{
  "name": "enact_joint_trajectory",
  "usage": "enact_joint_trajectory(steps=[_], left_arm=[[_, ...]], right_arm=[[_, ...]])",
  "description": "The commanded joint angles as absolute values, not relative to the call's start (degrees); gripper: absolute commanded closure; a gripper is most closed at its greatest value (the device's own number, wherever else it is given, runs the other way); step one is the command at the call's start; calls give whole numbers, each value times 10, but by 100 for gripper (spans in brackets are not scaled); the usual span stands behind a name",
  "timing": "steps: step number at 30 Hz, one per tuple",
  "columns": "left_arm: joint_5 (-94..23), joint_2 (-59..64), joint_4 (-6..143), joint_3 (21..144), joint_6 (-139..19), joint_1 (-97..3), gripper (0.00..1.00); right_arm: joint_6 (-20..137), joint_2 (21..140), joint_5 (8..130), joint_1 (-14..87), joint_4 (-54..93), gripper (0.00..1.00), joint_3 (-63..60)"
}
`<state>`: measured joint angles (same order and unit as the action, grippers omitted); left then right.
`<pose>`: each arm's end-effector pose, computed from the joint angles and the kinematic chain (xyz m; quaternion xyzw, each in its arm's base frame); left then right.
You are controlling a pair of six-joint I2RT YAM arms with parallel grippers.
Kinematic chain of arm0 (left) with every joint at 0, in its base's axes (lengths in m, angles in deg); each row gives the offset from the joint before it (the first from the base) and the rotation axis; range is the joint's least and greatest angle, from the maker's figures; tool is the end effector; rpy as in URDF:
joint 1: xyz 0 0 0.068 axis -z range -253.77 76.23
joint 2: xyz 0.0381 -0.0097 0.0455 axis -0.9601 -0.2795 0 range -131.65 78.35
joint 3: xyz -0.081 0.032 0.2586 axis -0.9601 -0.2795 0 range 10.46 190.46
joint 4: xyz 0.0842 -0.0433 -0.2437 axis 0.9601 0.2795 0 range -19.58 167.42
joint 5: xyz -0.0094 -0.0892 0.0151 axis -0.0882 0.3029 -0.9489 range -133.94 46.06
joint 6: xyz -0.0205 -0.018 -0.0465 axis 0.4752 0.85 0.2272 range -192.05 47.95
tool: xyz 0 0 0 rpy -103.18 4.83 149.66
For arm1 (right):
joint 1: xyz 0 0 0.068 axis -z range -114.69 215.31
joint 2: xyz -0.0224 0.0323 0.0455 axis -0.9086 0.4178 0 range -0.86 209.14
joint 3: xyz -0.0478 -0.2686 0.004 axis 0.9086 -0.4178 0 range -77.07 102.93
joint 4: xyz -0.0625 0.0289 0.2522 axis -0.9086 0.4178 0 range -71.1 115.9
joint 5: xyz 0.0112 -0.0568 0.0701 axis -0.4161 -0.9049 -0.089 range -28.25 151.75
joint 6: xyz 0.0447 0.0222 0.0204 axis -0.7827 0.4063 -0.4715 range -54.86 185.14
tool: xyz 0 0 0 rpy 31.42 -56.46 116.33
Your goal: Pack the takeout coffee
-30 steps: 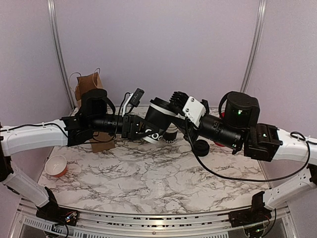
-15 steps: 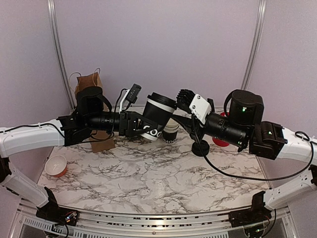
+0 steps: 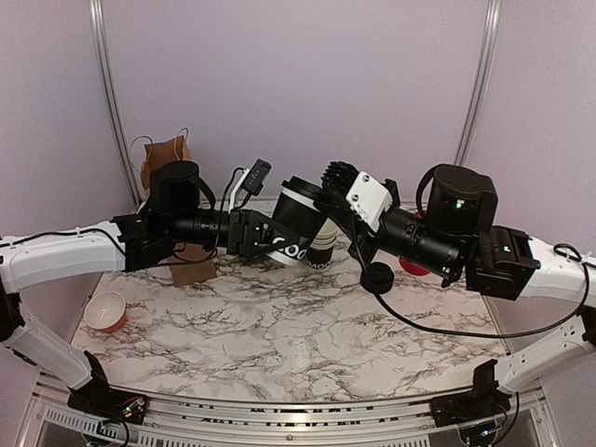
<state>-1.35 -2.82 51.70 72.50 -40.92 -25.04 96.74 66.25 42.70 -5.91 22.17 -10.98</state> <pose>0.1999 -0.2646 0.3502 0.3540 0.6143 -0.6190 0.3380 0.0981 0.2525 0.4043 -0.4949 0.5390 0.1132 0.6722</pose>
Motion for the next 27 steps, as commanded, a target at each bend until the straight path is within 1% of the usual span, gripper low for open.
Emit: enact_joint_trajectory(steps=[1,6,9,15,18,22,24,27], left_arm=[[-28,-15,432,781,-402,-236,38],[-40,-8,428,787,-409,-238,38],[-43,-16,434,780,-409,-243,37],[-68,-15,434,776,-419,-244,38],[-88,-10,440,767,-432,-250,37],[-126,0,468,749,-469,-253,37],[-164,6,495,743,-502,-253,37],[-209,13,534,736,-544,-253,36]], right_arm=[[951,718,496,-87,286,86,-122],[919,708,499,-82,298,85,-123],[925,692,497,-80,304,80,-122],[903,729,540,-90,355,77,-102],[887,717,553,-86,343,72,-104],[868,701,549,-50,370,71,-85],[858,685,557,-29,376,67,-85],[843,658,581,4,377,58,-86]])
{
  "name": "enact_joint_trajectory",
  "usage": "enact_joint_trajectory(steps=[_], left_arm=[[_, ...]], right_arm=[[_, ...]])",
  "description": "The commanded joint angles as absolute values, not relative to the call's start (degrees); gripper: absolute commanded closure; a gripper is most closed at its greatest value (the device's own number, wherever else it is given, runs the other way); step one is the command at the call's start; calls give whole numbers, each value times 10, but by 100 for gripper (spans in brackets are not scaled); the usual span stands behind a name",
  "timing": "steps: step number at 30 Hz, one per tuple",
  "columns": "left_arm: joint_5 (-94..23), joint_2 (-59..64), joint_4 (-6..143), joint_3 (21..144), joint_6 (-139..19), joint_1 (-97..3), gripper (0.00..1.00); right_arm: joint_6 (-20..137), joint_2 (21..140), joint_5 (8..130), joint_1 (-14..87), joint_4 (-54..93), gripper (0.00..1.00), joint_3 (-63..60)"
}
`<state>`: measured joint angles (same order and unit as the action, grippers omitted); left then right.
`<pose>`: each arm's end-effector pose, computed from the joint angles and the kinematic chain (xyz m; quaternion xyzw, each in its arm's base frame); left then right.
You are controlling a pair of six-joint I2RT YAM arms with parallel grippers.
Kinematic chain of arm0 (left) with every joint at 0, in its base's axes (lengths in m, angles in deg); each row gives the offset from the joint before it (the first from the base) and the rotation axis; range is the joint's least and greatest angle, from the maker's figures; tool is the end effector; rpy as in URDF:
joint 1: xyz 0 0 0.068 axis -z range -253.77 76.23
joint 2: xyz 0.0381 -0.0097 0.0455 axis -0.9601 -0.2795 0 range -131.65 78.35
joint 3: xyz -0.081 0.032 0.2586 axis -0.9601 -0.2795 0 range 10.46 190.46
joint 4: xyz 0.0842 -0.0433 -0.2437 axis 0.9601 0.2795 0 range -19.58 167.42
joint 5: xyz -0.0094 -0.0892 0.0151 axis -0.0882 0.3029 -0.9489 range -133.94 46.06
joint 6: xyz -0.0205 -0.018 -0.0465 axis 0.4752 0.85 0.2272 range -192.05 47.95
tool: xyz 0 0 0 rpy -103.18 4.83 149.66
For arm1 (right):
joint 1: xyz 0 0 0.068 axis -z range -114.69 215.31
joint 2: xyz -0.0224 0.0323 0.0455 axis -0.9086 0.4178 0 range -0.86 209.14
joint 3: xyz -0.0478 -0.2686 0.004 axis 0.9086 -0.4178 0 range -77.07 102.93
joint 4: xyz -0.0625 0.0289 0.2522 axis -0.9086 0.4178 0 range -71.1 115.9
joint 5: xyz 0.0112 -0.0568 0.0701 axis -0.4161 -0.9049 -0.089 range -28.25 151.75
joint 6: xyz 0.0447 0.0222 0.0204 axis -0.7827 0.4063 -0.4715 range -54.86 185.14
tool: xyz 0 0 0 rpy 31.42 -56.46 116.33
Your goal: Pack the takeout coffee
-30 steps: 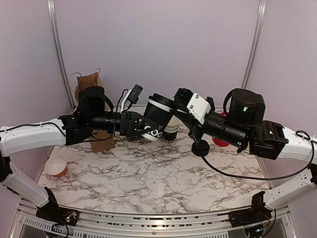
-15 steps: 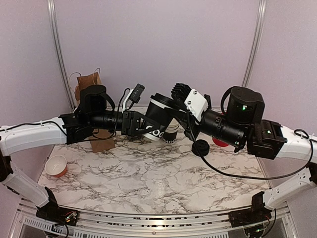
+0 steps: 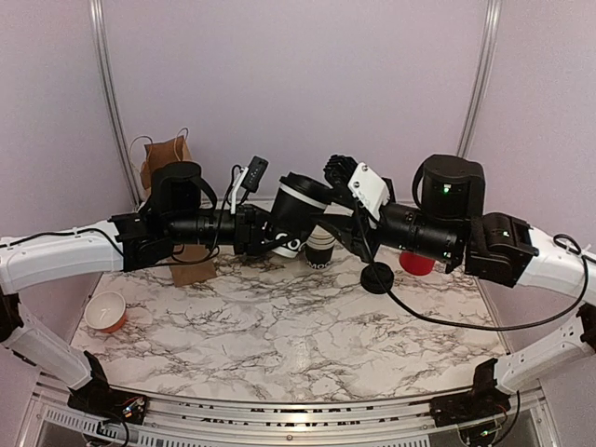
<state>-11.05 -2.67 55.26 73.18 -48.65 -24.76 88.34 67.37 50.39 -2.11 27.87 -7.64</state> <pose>0.2043 -0.2648 0.3487 0.3441 0.6361 -0.5553 0.4106 0.1115 0.2500 0.4091 -0.4872 0.5735 0.1772 0.6343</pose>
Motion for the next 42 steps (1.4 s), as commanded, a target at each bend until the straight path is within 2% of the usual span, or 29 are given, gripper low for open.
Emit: enact_joint_trajectory(steps=[1,12,16,29,36,42], left_arm=[[-225,15,543,734,-555,-253,36],[-339,19,611,734,-640,-224,34],[-390,26,615,727,-661,-208,34],[-549,24,629,723,-747,-137,34],[-574,27,624,715,-777,-111,34],[-577,23,624,712,-789,-101,34]], right_arm=[[839,653,582,11,379,55,-84],[768,661,643,96,373,41,-53],[734,672,694,129,363,39,-44],[662,714,757,151,364,34,26],[566,741,919,242,363,31,45],[545,762,996,257,371,25,58]])
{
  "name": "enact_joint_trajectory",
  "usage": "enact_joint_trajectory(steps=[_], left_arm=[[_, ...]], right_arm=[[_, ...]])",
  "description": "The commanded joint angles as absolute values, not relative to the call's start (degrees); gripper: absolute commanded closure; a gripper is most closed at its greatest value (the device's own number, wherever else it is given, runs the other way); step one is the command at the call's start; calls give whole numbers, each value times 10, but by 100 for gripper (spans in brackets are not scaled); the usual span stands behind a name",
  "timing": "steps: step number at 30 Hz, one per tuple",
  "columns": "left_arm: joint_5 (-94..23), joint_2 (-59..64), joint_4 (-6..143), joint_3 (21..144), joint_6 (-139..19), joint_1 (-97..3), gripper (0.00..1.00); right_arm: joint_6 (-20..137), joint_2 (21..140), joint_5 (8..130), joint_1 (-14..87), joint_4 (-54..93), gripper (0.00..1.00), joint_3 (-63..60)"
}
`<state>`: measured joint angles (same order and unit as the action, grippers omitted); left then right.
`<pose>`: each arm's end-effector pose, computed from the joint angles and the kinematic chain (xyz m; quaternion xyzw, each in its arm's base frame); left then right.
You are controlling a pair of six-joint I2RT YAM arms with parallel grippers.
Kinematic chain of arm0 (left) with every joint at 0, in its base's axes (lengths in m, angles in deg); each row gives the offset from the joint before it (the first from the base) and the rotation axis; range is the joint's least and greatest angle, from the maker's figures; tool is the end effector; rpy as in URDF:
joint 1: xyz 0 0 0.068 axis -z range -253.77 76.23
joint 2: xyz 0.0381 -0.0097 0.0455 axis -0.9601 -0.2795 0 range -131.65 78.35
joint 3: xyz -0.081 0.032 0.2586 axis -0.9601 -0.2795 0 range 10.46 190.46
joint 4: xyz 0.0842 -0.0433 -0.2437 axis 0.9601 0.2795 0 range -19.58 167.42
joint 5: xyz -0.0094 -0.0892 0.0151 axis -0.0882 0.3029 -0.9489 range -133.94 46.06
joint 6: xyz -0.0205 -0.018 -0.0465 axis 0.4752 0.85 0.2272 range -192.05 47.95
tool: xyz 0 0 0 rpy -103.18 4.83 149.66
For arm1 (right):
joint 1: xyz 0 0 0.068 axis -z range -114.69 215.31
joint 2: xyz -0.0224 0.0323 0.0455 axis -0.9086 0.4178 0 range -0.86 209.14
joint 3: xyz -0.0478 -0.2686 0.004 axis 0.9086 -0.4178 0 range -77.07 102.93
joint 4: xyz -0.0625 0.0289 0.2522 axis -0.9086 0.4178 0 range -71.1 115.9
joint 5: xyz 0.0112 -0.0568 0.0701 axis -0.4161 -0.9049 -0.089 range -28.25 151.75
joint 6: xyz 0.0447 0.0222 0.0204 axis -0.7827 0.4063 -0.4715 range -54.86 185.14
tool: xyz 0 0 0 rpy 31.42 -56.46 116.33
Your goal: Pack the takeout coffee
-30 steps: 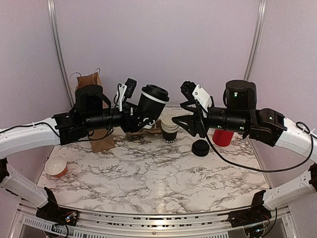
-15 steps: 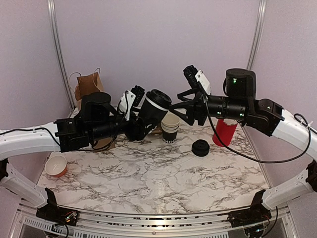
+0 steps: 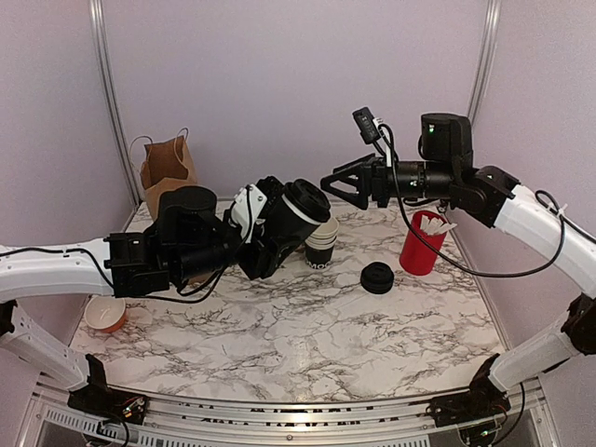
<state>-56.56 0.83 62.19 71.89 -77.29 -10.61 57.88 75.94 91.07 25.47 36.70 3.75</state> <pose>0.1525 -0.2845 0.3462 0.3615 0.6604 -0.2436 0.6114 0.2206 0.2068 0.4225 -0.3634 0.6869 0.4211 0.4678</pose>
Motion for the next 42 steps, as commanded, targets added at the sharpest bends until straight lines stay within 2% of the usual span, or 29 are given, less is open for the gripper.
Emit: enact_joint_trajectory(steps=[1,2,3,21,33,36,40,42], left_arm=[[-576,22,624,711,-789,-101,34],[-575,22,624,711,-789,-99,34],[-573,21,624,711,-790,-99,34],[-544,-21,660,740,-798,-83,34],[-542,-30,668,752,-798,-81,34],[-541,-33,671,753,-795,-81,33],[-547,-35,672,752,-792,-81,30],[-552,-35,672,751,-790,-81,24]], right_arm=[[545,763,1003,257,371,19,57],[545,765,1007,257,374,4,57],[543,768,1010,257,379,1,59],[552,830,1088,250,461,0,90],[602,860,1044,217,534,0,106],[605,864,1033,215,541,6,110],[599,864,1036,215,535,27,107],[595,864,1038,215,531,39,103]])
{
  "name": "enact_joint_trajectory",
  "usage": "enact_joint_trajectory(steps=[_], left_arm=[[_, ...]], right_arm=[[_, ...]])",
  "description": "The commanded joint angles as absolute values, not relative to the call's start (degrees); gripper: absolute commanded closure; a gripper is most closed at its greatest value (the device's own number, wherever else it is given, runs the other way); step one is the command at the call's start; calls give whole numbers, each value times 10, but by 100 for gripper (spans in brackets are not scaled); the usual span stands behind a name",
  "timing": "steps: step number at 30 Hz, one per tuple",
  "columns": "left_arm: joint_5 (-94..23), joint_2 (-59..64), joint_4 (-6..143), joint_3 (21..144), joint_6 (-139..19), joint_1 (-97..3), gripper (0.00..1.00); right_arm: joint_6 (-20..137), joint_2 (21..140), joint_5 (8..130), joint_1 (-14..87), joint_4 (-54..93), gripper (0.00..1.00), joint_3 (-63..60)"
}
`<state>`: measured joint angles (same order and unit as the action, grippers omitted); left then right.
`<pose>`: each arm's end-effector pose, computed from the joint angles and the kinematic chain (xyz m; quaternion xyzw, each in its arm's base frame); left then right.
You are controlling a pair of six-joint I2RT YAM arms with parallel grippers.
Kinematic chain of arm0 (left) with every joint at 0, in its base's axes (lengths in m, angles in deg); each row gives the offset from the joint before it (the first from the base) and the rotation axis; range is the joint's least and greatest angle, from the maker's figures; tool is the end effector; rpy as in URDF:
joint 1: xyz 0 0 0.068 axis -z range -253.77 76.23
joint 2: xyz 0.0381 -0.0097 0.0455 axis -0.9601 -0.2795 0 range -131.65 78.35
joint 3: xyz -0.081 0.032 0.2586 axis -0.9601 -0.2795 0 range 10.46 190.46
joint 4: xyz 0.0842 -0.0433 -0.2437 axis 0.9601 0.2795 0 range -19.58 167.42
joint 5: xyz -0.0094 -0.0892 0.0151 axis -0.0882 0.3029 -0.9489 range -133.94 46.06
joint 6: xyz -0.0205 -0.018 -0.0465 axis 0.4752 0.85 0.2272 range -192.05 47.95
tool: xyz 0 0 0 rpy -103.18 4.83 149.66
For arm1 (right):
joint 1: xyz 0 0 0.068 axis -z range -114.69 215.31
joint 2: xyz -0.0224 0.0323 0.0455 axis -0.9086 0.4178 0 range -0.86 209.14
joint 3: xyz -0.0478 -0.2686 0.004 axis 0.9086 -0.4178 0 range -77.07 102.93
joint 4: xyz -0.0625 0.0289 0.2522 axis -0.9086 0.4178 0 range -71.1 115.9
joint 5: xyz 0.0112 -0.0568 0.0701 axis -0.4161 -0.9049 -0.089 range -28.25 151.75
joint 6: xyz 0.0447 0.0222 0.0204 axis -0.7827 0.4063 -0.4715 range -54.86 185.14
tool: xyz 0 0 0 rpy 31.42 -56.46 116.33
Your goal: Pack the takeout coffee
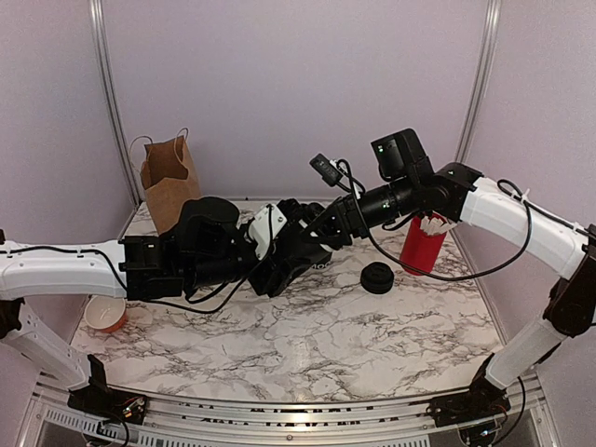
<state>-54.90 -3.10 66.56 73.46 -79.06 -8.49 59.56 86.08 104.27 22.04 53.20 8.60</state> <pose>0.1471 -0.3038 0.3266 0.4174 0.6705 -0.2304 0.5685 0.2265 0.2462 0.3734 -0.4246 0.7308 0.4698 0.2547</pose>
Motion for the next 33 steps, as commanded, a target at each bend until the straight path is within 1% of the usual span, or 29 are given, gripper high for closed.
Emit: enact_joint_trajectory(steps=[1,3,6,11,17,21,24,30,33], left_arm=[[-554,-35,672,751,-789,-81,19],[-558,-34,672,750,-787,-81,11],[-563,-30,668,743,-785,-81,1],[-576,-23,660,731,-781,-82,1],[-577,-22,660,723,-775,-84,1],[-573,-21,661,715,-768,-86,1],[-568,-19,659,712,-759,-90,1],[-552,-18,654,720,-749,-103,1],[-540,-19,652,726,-747,-108,1]], right_arm=[[593,864,1037,215,528,42,100],[589,862,1034,216,523,44,96],[581,856,1029,220,514,45,85],[570,841,1017,233,504,45,62],[573,817,960,252,534,45,32],[574,788,888,262,570,45,-12],[563,756,807,266,598,45,-65],[495,694,655,276,639,46,-170],[466,665,597,299,650,45,-220]])
